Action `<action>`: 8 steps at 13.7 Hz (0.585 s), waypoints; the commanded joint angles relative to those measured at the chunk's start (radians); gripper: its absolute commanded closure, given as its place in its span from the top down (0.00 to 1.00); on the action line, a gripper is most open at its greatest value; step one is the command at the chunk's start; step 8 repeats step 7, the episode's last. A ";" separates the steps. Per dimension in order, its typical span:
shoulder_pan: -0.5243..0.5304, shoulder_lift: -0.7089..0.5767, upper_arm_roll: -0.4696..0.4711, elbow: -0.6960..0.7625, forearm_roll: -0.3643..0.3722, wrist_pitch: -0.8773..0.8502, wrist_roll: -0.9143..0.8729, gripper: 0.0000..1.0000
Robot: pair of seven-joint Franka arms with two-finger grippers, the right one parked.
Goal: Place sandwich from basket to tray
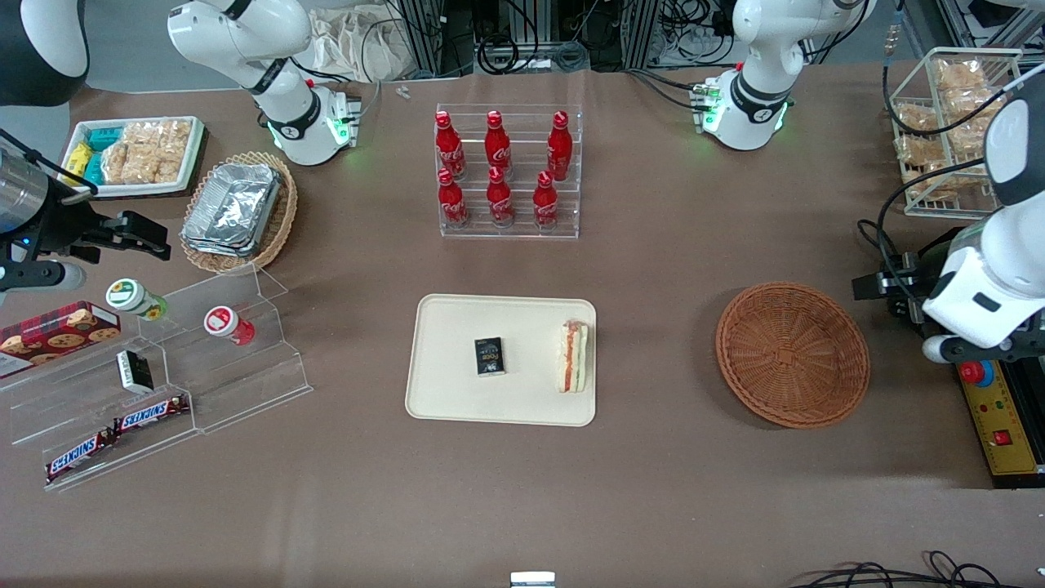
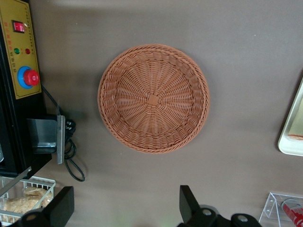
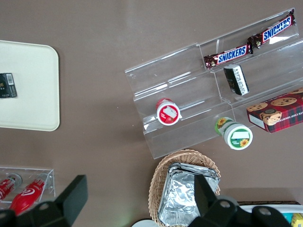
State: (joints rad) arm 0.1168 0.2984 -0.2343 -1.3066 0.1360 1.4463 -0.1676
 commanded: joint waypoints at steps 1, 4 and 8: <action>-0.107 -0.056 0.156 -0.052 -0.039 -0.006 0.059 1.00; -0.157 -0.051 0.211 -0.054 -0.039 -0.001 0.059 1.00; -0.147 -0.047 0.211 -0.054 -0.064 0.000 0.065 1.00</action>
